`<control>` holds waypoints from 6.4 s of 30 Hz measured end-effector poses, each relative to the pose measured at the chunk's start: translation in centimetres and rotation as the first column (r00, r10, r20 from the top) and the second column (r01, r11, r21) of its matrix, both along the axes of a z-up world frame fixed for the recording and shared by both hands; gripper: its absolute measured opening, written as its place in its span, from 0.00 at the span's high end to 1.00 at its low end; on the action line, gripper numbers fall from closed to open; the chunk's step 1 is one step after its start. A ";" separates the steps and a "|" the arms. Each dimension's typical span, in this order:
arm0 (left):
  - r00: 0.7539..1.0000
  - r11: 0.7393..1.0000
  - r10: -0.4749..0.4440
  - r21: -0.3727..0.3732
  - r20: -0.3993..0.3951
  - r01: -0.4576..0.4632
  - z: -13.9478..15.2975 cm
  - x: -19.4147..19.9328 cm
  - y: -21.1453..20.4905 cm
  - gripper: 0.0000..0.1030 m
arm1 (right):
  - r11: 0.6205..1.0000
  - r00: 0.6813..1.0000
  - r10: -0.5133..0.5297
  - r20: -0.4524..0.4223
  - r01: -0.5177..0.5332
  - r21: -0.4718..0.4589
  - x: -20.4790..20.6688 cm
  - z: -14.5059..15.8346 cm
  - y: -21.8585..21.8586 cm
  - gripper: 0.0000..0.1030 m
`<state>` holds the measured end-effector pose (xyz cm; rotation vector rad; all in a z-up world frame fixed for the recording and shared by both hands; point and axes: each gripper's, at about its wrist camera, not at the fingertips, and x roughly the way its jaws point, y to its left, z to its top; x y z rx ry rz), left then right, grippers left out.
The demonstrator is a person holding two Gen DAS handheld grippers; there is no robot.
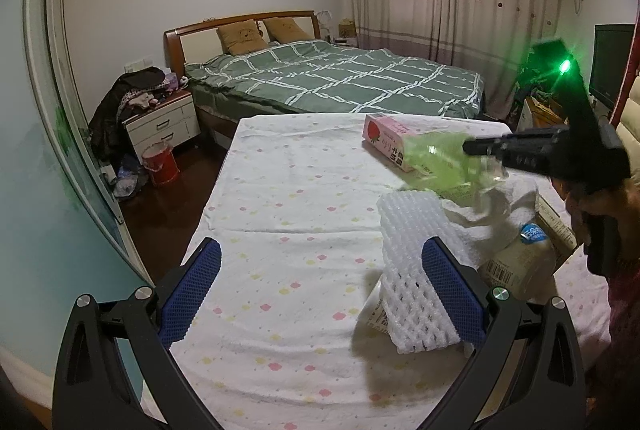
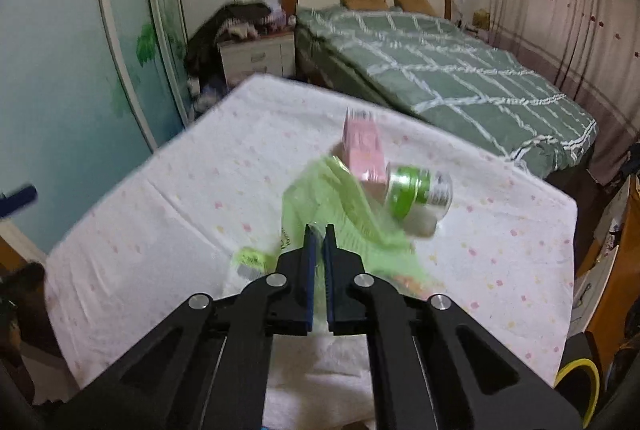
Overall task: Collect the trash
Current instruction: 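Grasp the green plastic bag with the right tool, then carry the green bag over the yellow-rimmed bin and open the right tool, then grasp the white plastic bowl with the left tool and lift it, then carry the white bowl over the bin and open the left tool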
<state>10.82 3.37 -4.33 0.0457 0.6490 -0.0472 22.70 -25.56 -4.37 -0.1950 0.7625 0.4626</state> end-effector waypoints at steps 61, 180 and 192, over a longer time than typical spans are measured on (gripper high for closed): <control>0.927 0.931 -0.361 0.014 -0.098 0.364 -2.4 -4.0 -14.1 0.04 | 0.685 0.684 -0.723 -0.095 0.728 0.032 -10.7 -8.4 -34.6 0.70; 0.641 0.653 -0.747 -0.013 -0.179 0.757 -1.7 0.0 -36.4 0.17 | 0.597 0.597 -0.801 0.054 0.786 0.160 -21.9 -3.9 -37.6 0.60; 0.595 0.637 -0.758 -0.107 -0.267 0.764 -6.3 6.1 -51.9 0.17 | 0.530 0.528 -0.848 0.048 0.839 0.126 -24.9 -5.1 -39.3 0.58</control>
